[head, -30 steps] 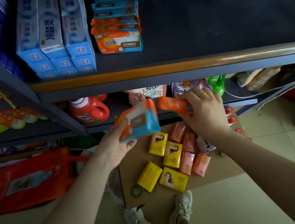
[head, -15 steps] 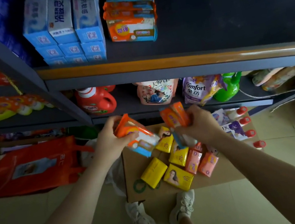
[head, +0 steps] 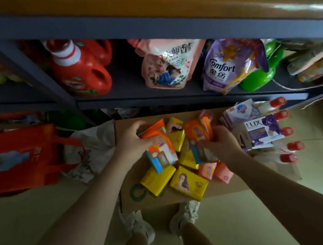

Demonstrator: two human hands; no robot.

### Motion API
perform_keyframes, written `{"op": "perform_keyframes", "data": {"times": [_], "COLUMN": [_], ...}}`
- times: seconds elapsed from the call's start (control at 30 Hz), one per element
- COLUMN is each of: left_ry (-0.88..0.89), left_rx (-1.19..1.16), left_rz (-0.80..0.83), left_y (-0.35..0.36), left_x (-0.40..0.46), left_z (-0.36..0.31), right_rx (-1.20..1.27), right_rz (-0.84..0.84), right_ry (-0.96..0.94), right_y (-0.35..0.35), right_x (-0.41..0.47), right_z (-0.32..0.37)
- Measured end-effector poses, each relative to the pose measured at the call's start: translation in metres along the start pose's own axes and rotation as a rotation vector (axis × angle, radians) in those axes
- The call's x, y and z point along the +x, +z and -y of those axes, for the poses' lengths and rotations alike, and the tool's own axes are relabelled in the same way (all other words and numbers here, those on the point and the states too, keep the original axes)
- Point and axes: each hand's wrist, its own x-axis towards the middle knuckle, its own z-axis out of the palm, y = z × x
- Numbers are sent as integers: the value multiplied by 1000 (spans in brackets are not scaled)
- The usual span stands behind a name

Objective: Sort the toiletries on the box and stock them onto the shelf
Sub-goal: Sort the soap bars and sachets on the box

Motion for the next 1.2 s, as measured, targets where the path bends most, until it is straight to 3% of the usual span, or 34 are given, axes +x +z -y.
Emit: {"op": "perform_keyframes", "data": {"times": [0.23, 0.43, 0.67, 0.77, 0.87, 0.97, 1.07, 1.2], "left_ry": [-16, -44, 201, 188, 82, -107, -214, -187], "left_rx": [34, 110, 374, 358, 482, 626, 668, 724], "left_rz": [135, -4, 45, 10, -74, 62, 192, 192], "left_y": [66, 99, 120, 117, 97, 76, 69, 74], "left_x": [22, 38, 24, 13, -2, -23, -36, -33], "left_z": [-1, 14, 24, 26, 43, 71, 92, 95], "right_rx": [111, 165, -206, -204, -388, -594, -852, -959], "right_rz": [12, 70, 5, -28, -87, -36, 69, 132], "right_ry": [162, 162, 66, -59, -344, -689, -709, -603], "right_y": [-12, -1, 6, 10, 8, 22, 40, 56], "right_x": [25, 42, 34, 26, 5, -16, -27, -29], "right_z": [-40, -59, -64, -59, -50, -49, -54, -72]}}
